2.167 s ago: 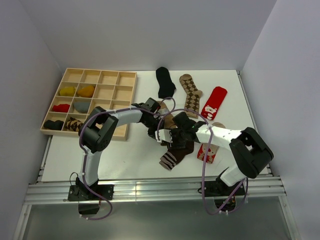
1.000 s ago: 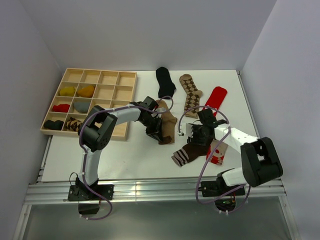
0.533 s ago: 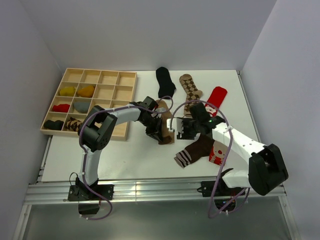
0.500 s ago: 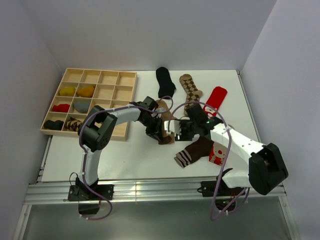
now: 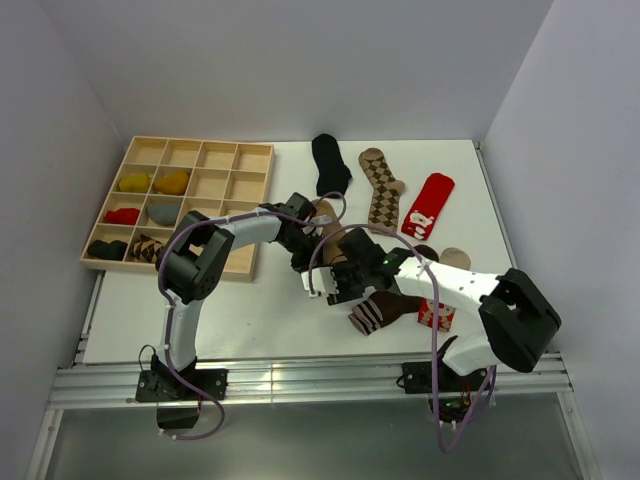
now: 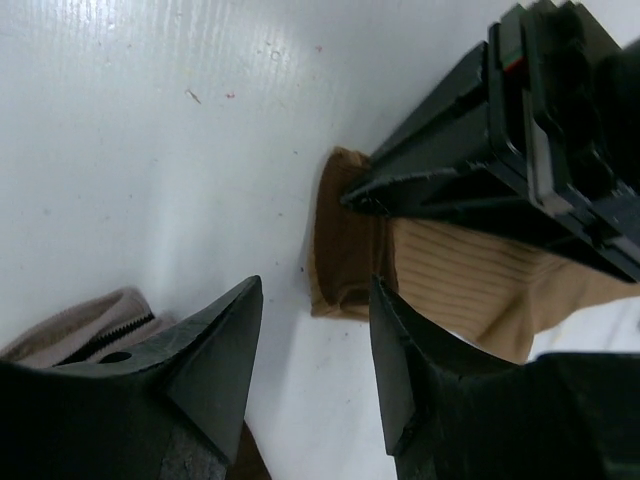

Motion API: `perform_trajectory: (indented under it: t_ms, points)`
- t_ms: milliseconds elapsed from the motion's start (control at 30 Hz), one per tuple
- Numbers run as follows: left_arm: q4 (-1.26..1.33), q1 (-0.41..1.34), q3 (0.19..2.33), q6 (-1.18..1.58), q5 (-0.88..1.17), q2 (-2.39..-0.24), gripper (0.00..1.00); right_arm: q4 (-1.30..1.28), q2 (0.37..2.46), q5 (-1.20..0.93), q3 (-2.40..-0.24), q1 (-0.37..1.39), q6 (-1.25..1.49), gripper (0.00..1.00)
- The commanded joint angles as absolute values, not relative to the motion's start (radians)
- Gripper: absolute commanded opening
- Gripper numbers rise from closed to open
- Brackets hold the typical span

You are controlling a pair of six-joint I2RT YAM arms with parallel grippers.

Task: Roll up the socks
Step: Roll the sock at the center of the board.

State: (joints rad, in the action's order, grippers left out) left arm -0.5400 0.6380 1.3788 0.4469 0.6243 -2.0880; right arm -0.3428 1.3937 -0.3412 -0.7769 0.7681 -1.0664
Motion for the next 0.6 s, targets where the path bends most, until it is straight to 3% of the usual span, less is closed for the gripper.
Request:
perform_trajectory:
  t_ms: [0, 367, 567]
  points:
    - [-0.580, 0.634, 1.391, 0.410, 0.548, -2.088, 0.07, -0.298, 1.422, -0.324, -0.787, 0.790, -1.065, 0.53]
    - [-0.580, 0.634, 1.374, 0.393, 0.555, -2.083, 0.08, -0.276, 1.575, -0.282, -0.856, 0.790, -1.078, 0.49]
    - [-0.594, 0.634, 1.371, 0.373, 0.557, -2.075, 0.09, -0.187, 1.556, -0.250, -0.828, 0.769, -1.074, 0.49]
